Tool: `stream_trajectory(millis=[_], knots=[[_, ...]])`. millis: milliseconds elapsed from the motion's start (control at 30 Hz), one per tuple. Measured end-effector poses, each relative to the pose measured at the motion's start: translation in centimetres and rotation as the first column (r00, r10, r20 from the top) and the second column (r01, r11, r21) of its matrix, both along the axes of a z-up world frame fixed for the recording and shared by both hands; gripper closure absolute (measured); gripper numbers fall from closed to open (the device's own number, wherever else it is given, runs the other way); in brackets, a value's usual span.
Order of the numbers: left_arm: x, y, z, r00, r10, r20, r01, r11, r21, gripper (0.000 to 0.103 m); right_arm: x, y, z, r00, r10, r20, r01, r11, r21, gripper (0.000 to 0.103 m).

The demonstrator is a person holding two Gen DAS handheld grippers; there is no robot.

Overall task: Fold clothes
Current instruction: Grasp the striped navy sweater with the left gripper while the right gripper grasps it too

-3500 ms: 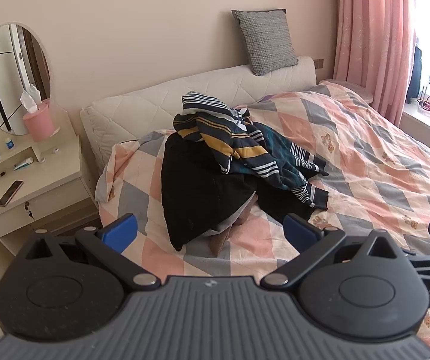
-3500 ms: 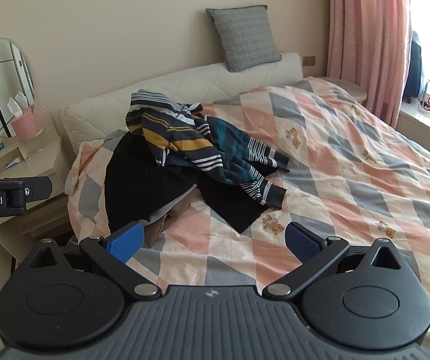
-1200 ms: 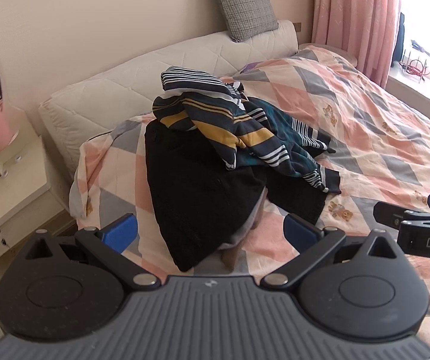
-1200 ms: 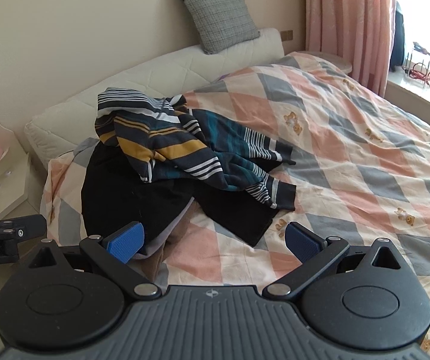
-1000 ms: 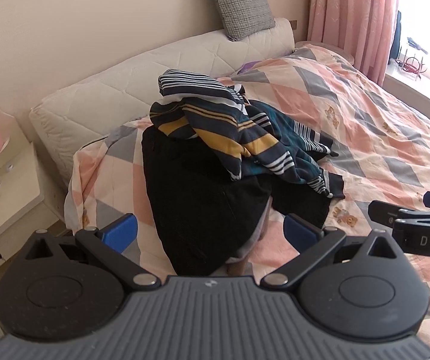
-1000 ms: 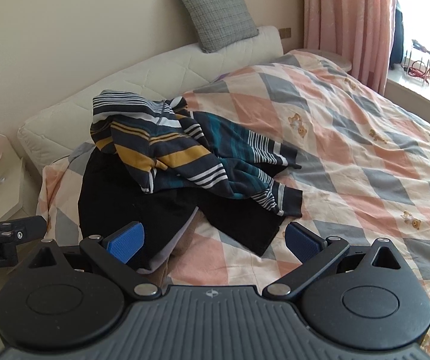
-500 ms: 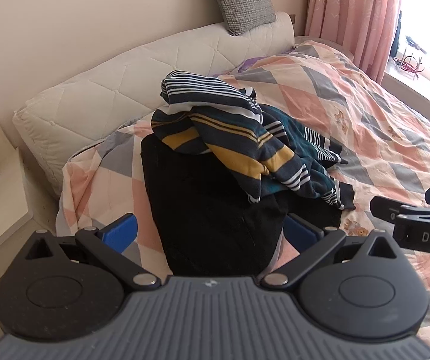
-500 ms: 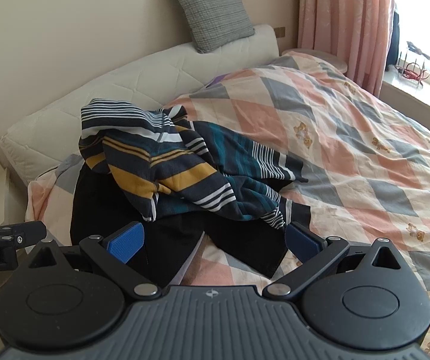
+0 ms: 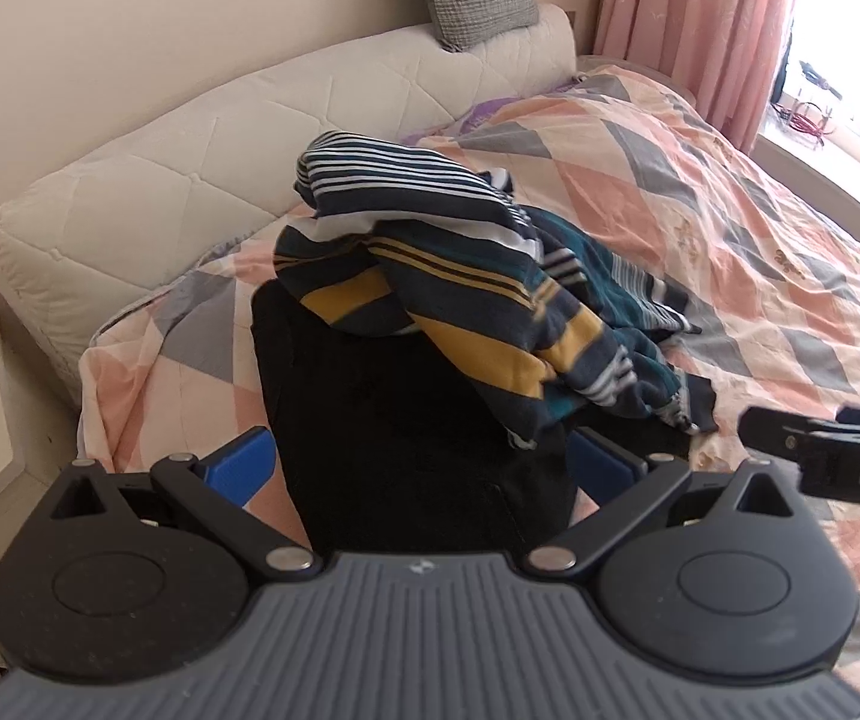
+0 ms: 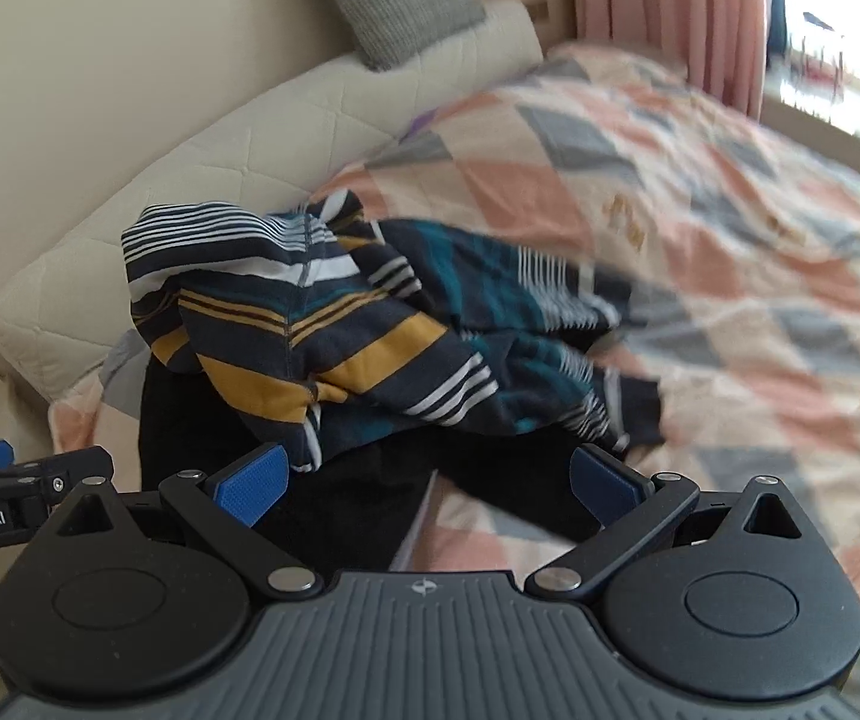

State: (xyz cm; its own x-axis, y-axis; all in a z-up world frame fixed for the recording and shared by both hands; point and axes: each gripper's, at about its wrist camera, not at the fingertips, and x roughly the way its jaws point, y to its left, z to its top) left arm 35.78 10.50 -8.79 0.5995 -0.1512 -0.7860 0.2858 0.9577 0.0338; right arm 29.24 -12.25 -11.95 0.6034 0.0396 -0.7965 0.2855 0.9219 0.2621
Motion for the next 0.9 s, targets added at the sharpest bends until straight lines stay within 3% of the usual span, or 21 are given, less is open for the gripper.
stream_trajectory(millis=[100,233,333,467,600,767,900], knots=[[1.5,0.3,-1.3,1.000,0.022,-0.014,-0.022,0.999,0.042,0.001,1.0,-0.8,-1.8,0.999,-0.013,-0.044,0.016,0.997,0.076,0.000],[4.1,0.9,-2.6,0.999,0.011,-0.053,-0.010,1.000,0.016,0.001,2.6,-1.5,-3.8,0.996,-0.042,-0.079,0.052,0.990,0.131,0.000],[6.1,1.3,-3.4,0.997,-0.002,-0.078,0.001,1.000,-0.007,0.001,3.6,-2.2,-4.8,0.995,-0.079,-0.059,0.088,0.982,0.169,0.000],[9.4,1.6,-2.9,0.997,-0.034,-0.067,0.029,0.997,-0.072,0.001,5.8,-2.9,-5.8,0.995,-0.093,-0.021,0.095,0.973,0.211,0.000],[13.0,2.3,-1.9,0.999,-0.022,-0.050,0.015,0.988,-0.153,0.004,8.8,-3.0,-5.9,0.994,-0.074,0.080,0.052,0.966,0.254,0.000],[17.8,3.0,-0.8,0.998,0.049,-0.051,-0.061,0.962,-0.266,0.003,14.0,-2.3,-5.7,0.984,-0.073,0.162,0.019,0.950,0.311,0.000],[22.3,2.9,-1.5,0.986,0.114,-0.122,-0.148,0.935,-0.322,0.001,18.0,-1.9,-6.6,0.982,-0.088,0.168,0.019,0.927,0.375,0.000]])
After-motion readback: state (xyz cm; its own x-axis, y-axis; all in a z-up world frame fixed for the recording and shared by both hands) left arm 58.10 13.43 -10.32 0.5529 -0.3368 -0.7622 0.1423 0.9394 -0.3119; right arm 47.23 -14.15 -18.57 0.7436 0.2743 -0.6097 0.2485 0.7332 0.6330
